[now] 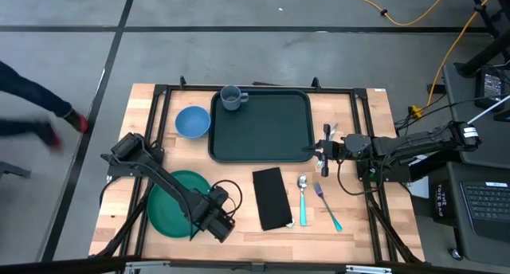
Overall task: Set up tray
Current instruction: Put the green plate on the green serving tray below the blue mug
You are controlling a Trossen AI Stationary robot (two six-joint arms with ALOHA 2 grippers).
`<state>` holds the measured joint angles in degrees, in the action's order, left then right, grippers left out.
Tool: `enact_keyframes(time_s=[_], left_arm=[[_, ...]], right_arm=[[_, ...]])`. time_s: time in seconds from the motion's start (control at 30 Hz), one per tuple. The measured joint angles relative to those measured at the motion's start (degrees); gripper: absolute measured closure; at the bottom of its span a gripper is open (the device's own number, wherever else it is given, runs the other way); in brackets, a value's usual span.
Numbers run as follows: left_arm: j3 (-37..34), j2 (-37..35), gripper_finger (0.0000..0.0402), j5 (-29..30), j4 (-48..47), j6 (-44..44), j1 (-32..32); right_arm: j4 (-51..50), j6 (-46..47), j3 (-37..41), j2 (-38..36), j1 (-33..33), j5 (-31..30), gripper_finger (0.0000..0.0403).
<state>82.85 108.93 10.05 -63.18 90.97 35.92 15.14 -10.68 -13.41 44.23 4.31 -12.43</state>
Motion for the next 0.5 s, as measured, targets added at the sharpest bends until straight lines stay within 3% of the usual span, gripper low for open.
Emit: enact_keyframes(time_s=[0.5], left_arm=[[-0.01,5.47,0.0279,-2.89,-0.11,-0.21,0.0]], right_arm=[[-0.04,1.57,0.0,0.0,0.0,0.0,0.0392]])
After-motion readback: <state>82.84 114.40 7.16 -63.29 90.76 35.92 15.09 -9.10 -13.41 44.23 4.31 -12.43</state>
